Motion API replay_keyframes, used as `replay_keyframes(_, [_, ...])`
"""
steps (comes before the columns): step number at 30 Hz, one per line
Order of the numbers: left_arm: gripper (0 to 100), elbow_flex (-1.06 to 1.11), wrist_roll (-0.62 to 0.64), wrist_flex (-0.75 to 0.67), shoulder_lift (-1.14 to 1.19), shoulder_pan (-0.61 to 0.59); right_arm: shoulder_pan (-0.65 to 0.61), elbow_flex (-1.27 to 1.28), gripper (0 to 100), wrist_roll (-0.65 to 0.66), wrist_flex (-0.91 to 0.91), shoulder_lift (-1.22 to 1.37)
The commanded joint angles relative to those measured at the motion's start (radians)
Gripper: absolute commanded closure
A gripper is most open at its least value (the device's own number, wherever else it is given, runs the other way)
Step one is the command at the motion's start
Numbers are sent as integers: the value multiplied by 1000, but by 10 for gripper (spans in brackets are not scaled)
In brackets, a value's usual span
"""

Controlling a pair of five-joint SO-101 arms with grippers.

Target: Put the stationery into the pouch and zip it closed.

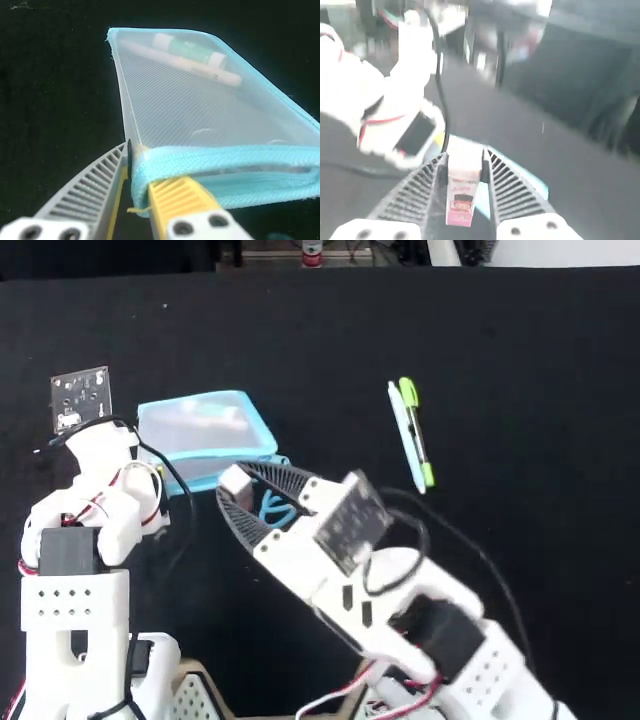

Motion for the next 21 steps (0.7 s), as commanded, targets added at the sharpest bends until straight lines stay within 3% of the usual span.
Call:
replay_keyframes(1, [971, -16, -5, 2, -8, 4, -11, 277, 986, -5, -466, -125])
replay_keyframes(7, [971, -16, -5, 2, -8, 4, -9, 530, 987, -5, -792, -160])
replay_keyframes(21, [971, -16, -3, 2, -8, 4, 78, 682, 987, -6, -973, -159])
